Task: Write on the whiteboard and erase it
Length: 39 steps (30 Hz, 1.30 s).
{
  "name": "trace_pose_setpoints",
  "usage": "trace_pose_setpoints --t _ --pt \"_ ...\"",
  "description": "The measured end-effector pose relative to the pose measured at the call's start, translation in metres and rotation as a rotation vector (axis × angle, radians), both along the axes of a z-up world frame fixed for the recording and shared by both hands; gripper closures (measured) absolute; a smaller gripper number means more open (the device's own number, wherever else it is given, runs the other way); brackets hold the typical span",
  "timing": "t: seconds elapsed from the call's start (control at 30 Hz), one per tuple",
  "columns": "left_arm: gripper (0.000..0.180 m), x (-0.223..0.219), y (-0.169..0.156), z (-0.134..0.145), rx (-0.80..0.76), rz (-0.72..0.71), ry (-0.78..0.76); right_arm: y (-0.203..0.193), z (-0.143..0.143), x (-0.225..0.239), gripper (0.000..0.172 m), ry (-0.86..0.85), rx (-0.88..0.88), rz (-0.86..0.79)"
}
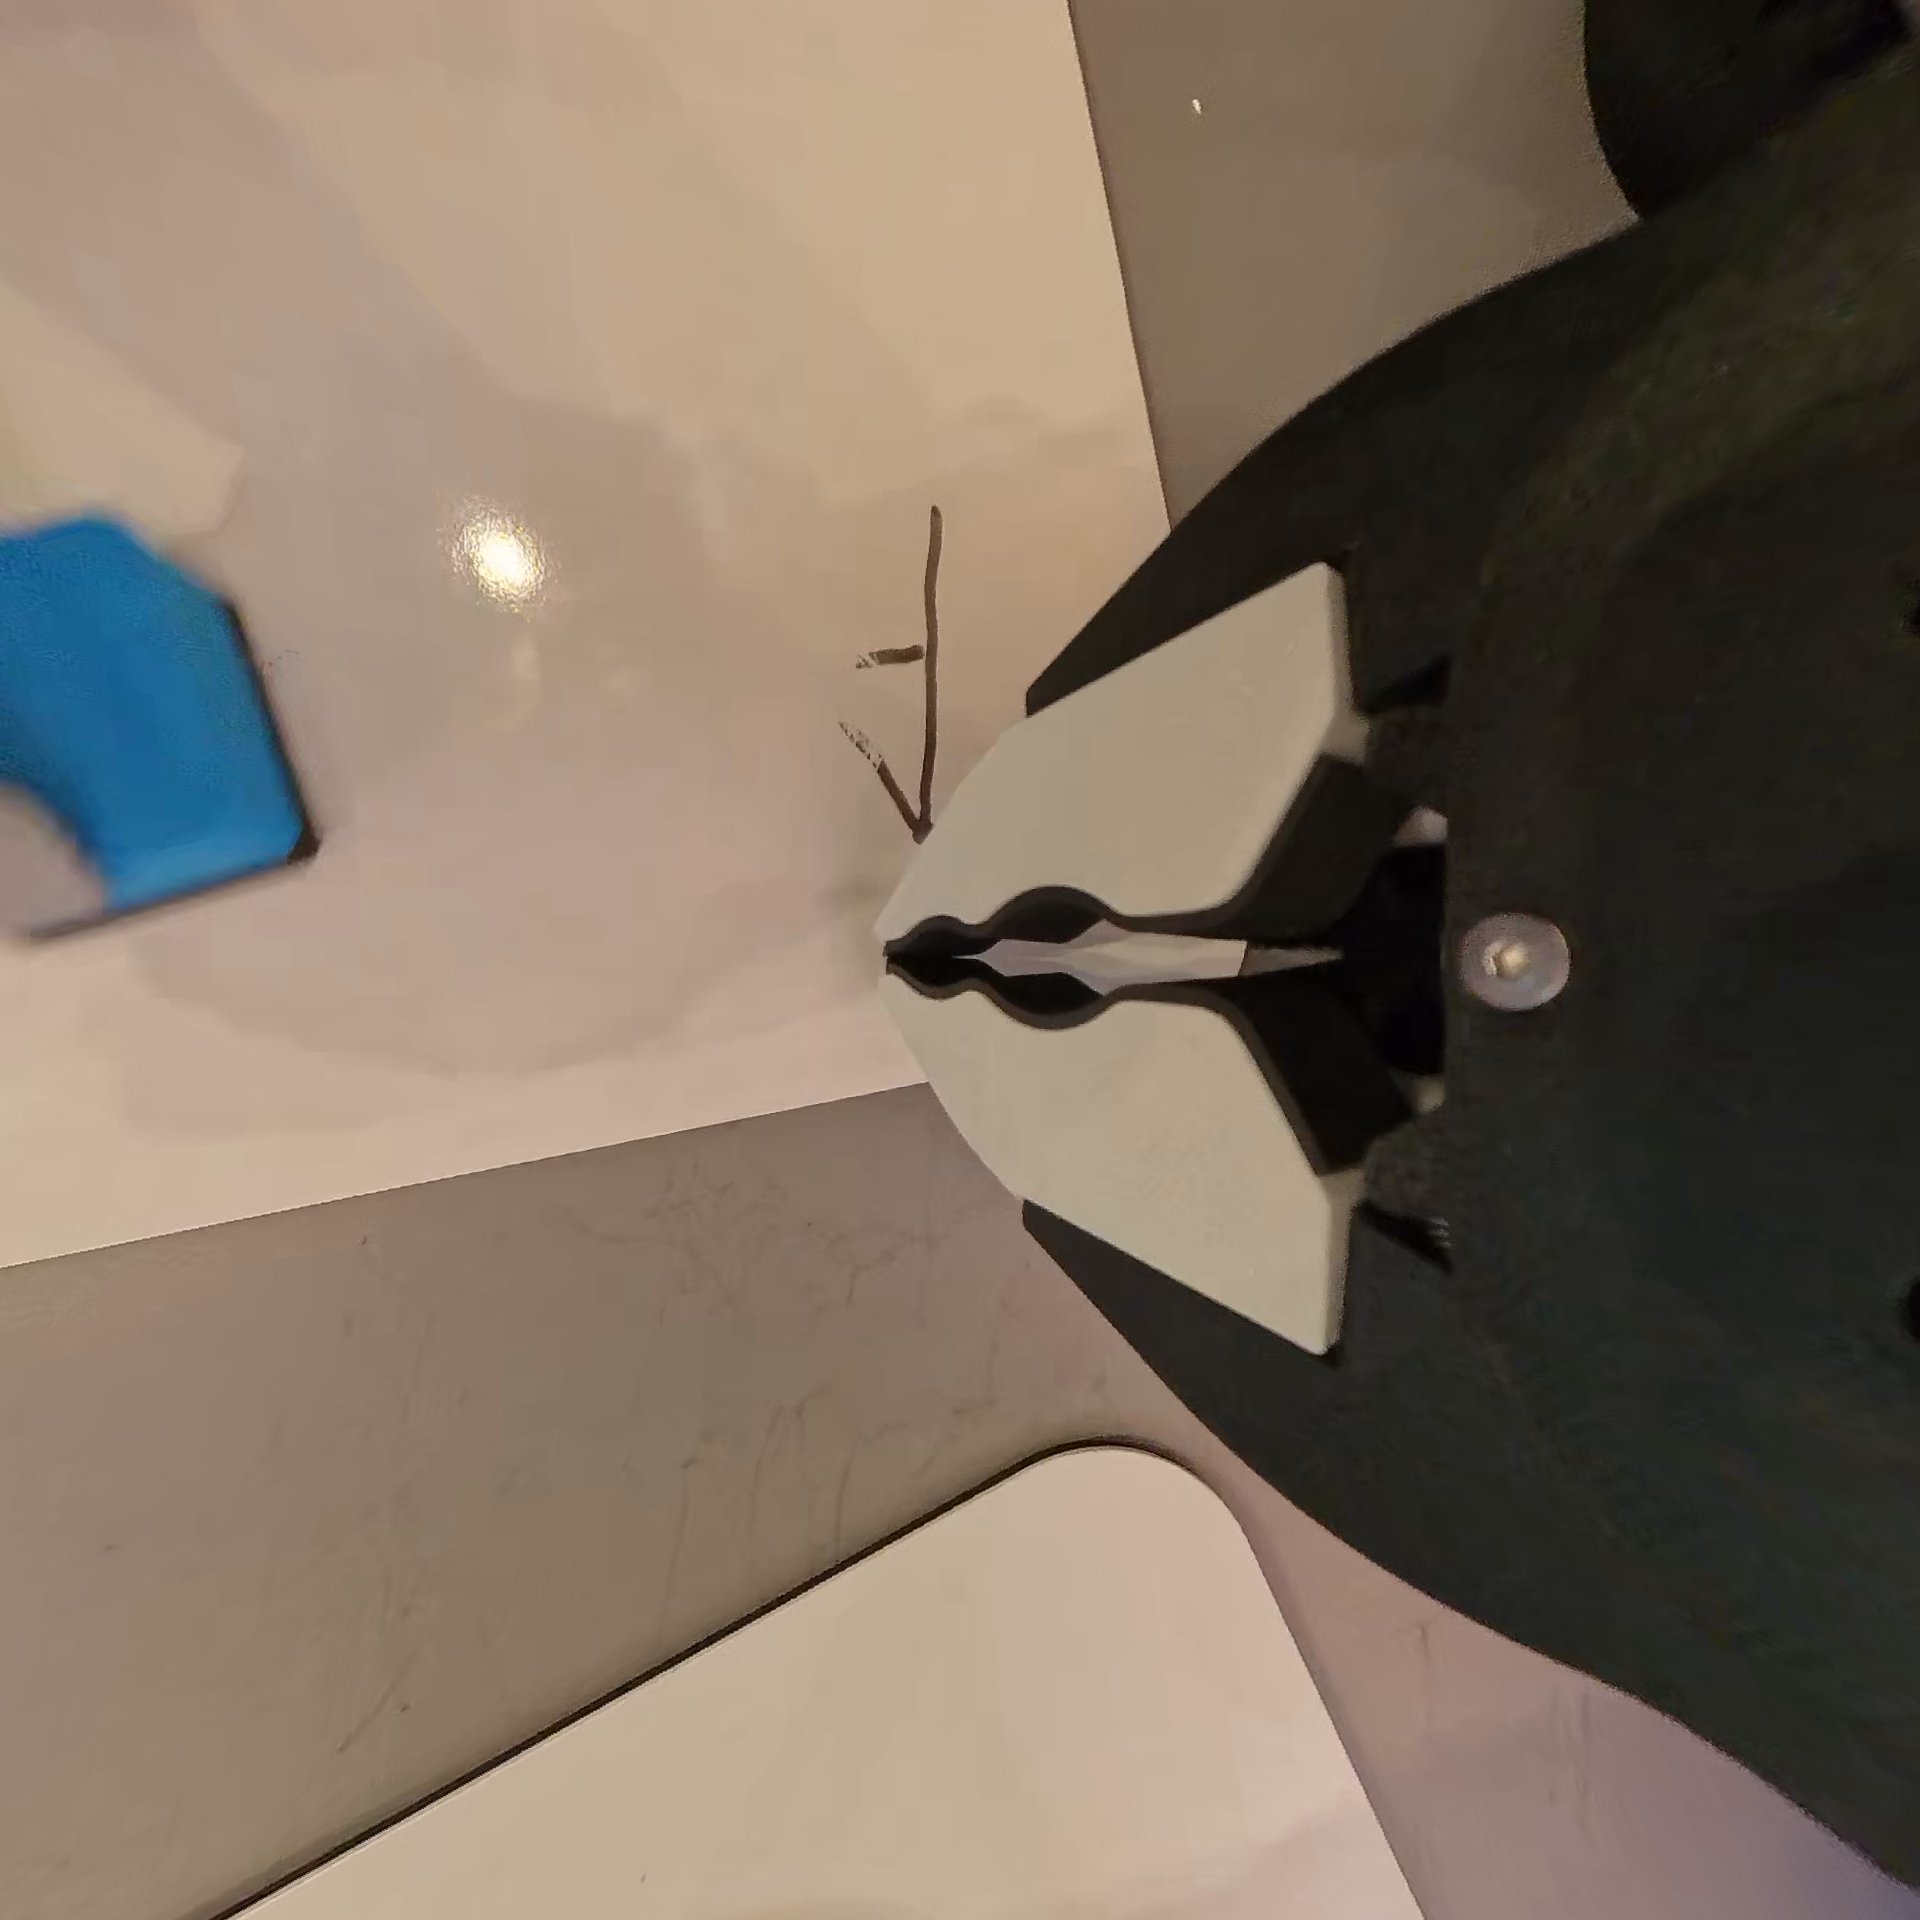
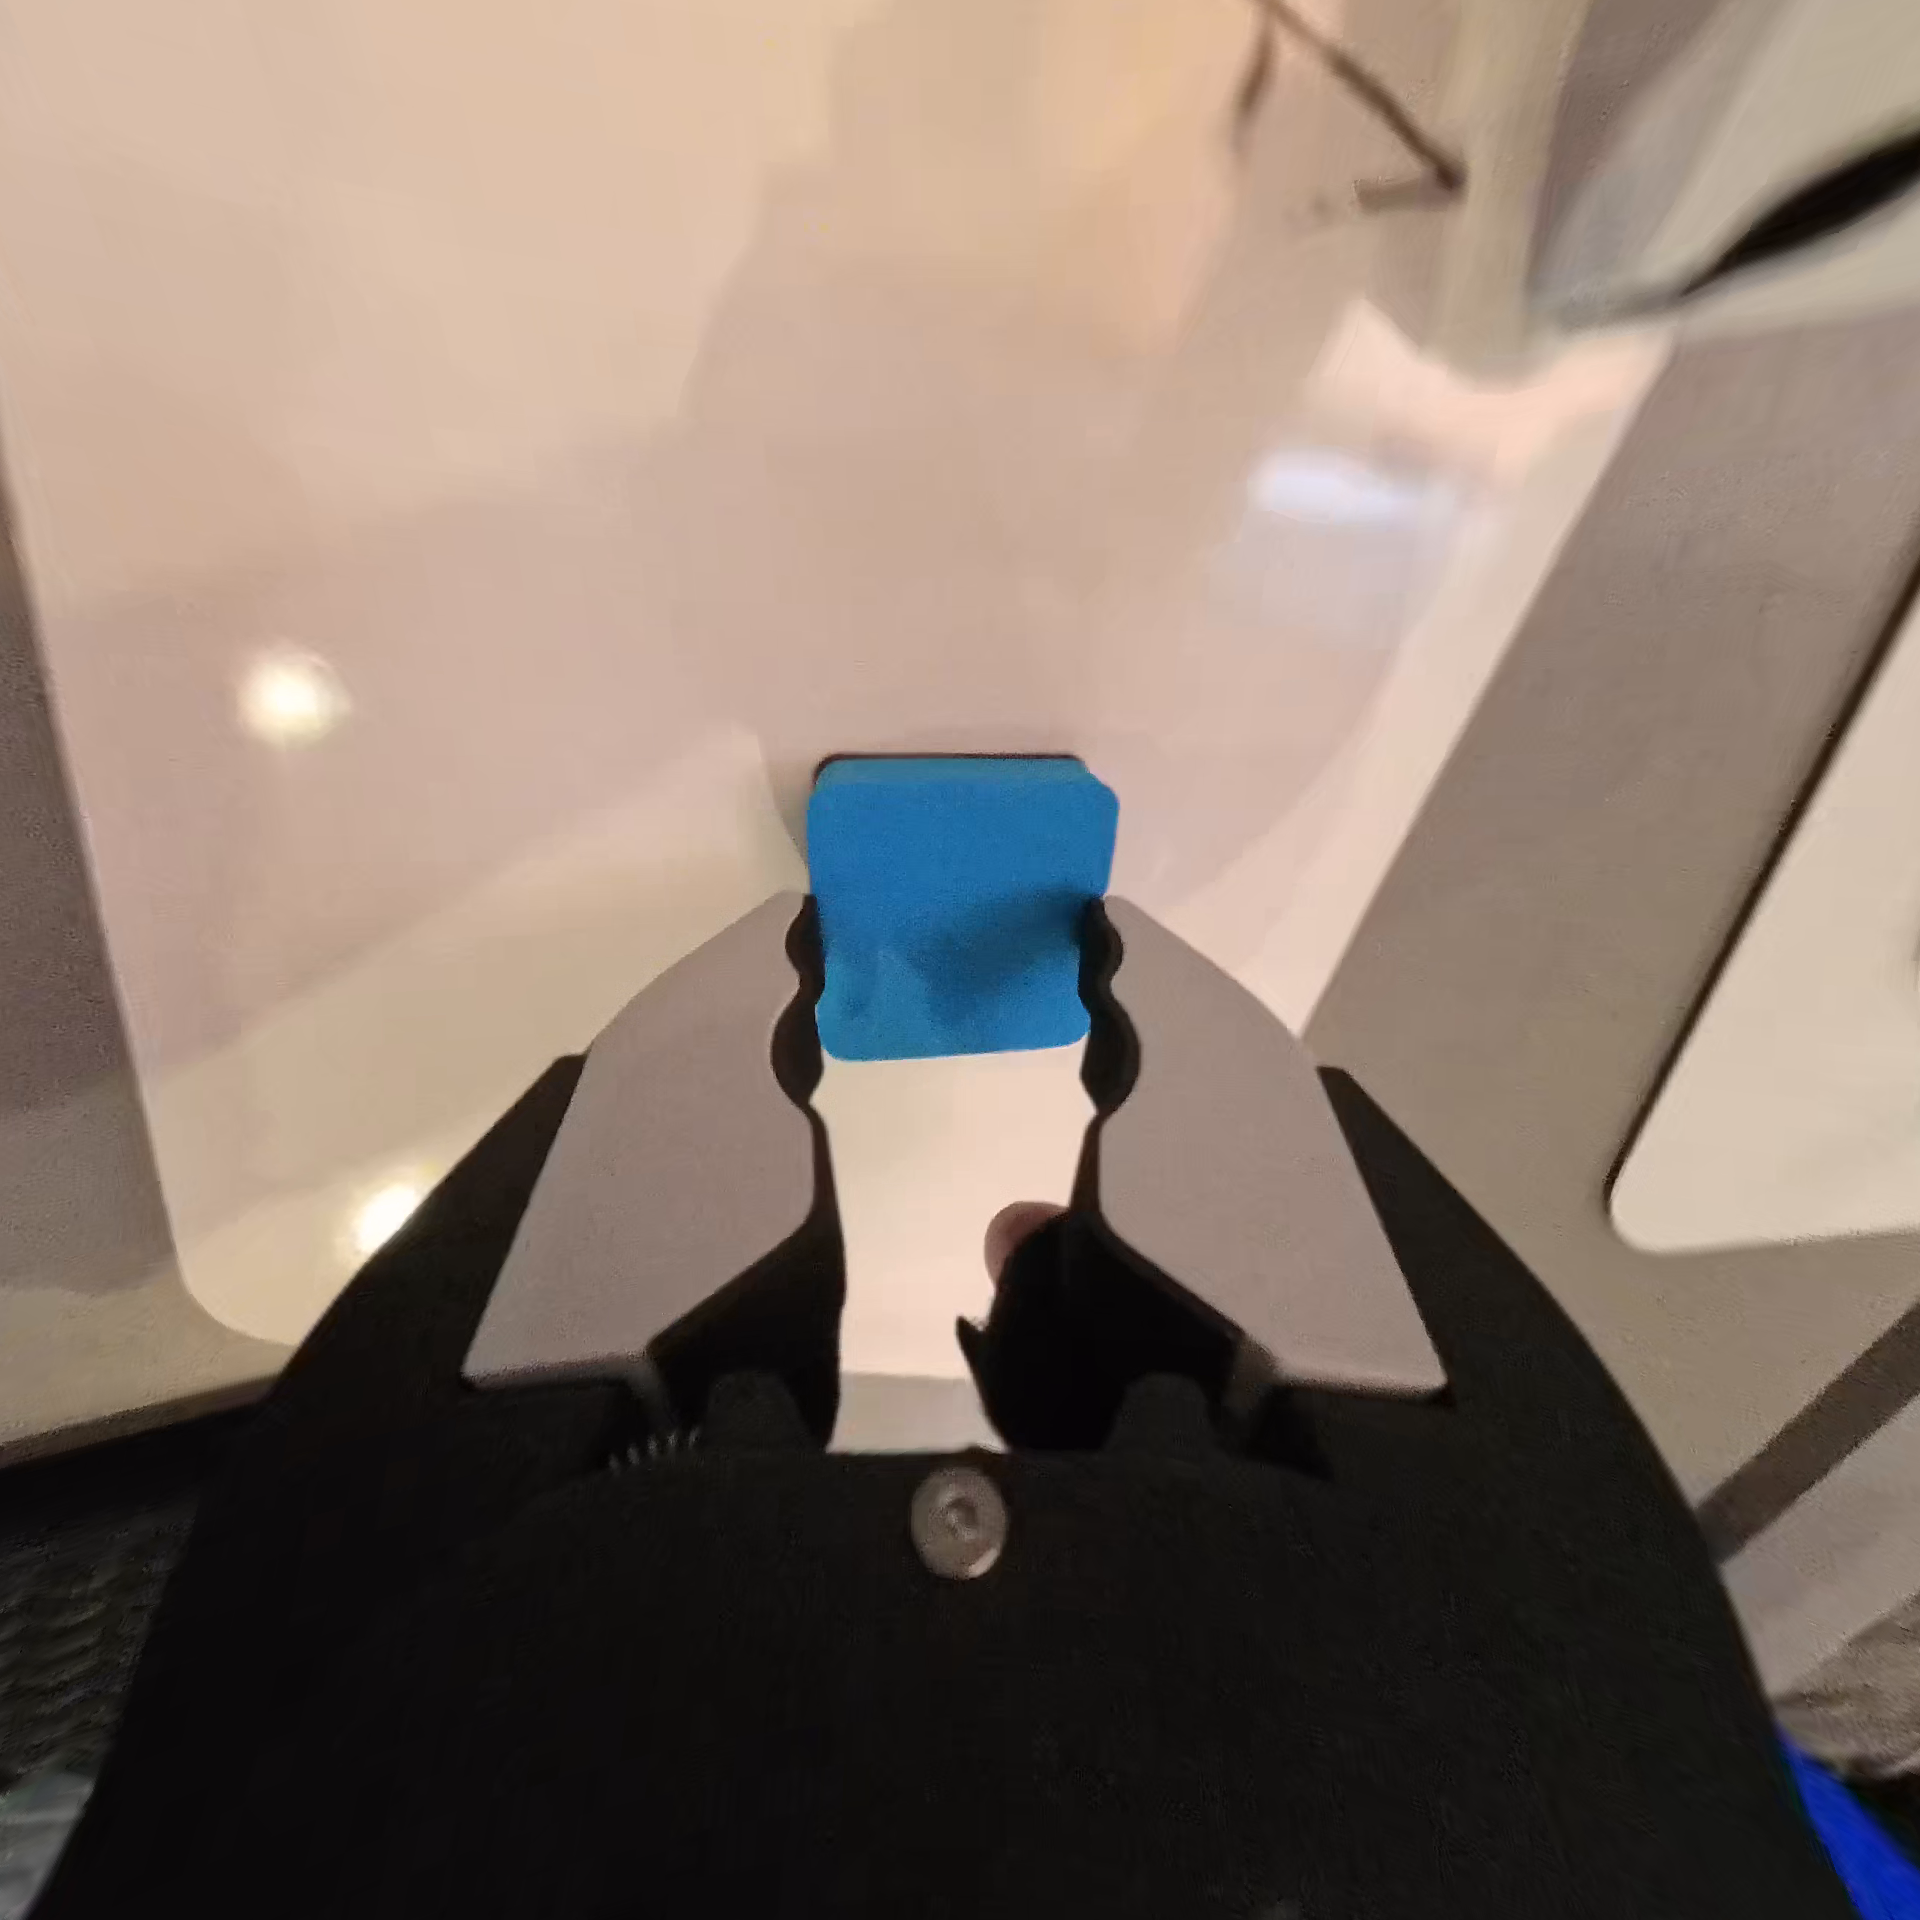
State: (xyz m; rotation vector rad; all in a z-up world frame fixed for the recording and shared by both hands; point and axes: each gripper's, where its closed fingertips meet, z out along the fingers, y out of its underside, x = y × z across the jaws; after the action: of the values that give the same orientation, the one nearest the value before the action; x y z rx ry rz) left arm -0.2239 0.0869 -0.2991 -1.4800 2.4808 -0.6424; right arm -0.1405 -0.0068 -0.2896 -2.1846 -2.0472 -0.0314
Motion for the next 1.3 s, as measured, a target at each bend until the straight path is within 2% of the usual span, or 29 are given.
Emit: trace_pose_setpoints --t 0.07,0.17,0.23,0.3,0.33,0.4,0.47,0.53,0.63,0.7,0.77,0.83,0.9,0.97,1.03,1.13,1.2,1.3 --pt "0.180 0.000 0.000 0.000 -0.002 0.000 0.003 0.016 0.000 0.012 0.122 0.017 0.026 -0.083" --pt "0.180 0.000 0.000 0.000 -0.006 0.006 -0.003 0.005 0.000 -0.022 0.122 0.043 0.031 0.031" --pt "0.180 0.000 0.000 0.000 -0.006 0.007 -0.004 -0.007 0.000 -0.004 0.122 0.034 -0.010 0.003" --pt "0.180 0.000 0.000 0.000 -0.006 0.004 0.000 0.011 0.000 0.018 0.122 0.015 0.028 -0.088" --pt "0.180 0.000 0.000 0.000 -0.009 0.005 0.001 0.017 -0.001 0.008 0.122 0.019 0.041 -0.090" --pt "0.180 0.000 0.000 0.000 -0.014 0.008 -0.006 0.005 -0.001 -0.027 0.123 0.053 0.038 0.030" --pt "0.180 0.000 0.000 0.000 -0.020 0.008 -0.007 -0.005 0.000 -0.011 0.122 0.053 -0.010 0.016" --pt "0.180 0.001 0.000 0.000 -0.025 0.003 -0.002 0.016 0.000 0.015 0.122 -0.009 0.012 -0.068" --pt "0.180 0.001 -0.002 0.000 -0.038 0.006 -0.008 0.037 -0.001 -0.047 0.123 0.063 0.045 0.030" --pt "0.180 0.001 -0.002 0.000 -0.045 0.005 -0.012 0.034 -0.001 -0.083 0.123 0.090 0.042 0.100" --pt "0.180 0.001 -0.002 0.000 -0.049 0.004 -0.016 0.024 0.000 -0.081 0.122 0.072 0.003 0.134" --pt "0.180 0.002 -0.002 0.000 -0.059 0.003 -0.016 0.042 0.000 -0.060 0.122 0.052 0.010 0.047" --pt "0.180 0.002 -0.003 0.000 -0.080 0.001 -0.019 0.051 -0.001 -0.073 0.123 0.059 0.038 0.050" --pt "0.180 0.003 -0.003 0.000 -0.097 0.003 -0.024 0.039 -0.001 -0.097 0.122 0.076 0.037 0.119" --pt "0.180 0.003 -0.003 0.000 -0.106 0.005 -0.026 0.033 0.000 -0.087 0.122 0.062 0.013 0.135" --pt "0.180 0.003 -0.003 0.001 -0.123 0.006 -0.025 0.054 -0.001 -0.083 0.123 0.066 0.023 0.069" --pt "0.180 0.003 -0.003 0.001 -0.141 0.010 -0.031 0.047 0.000 -0.098 0.122 0.058 0.031 0.125" --pt "0.180 0.003 -0.004 0.001 -0.144 0.010 -0.033 0.037 0.000 -0.084 0.122 0.063 -0.012 0.125"
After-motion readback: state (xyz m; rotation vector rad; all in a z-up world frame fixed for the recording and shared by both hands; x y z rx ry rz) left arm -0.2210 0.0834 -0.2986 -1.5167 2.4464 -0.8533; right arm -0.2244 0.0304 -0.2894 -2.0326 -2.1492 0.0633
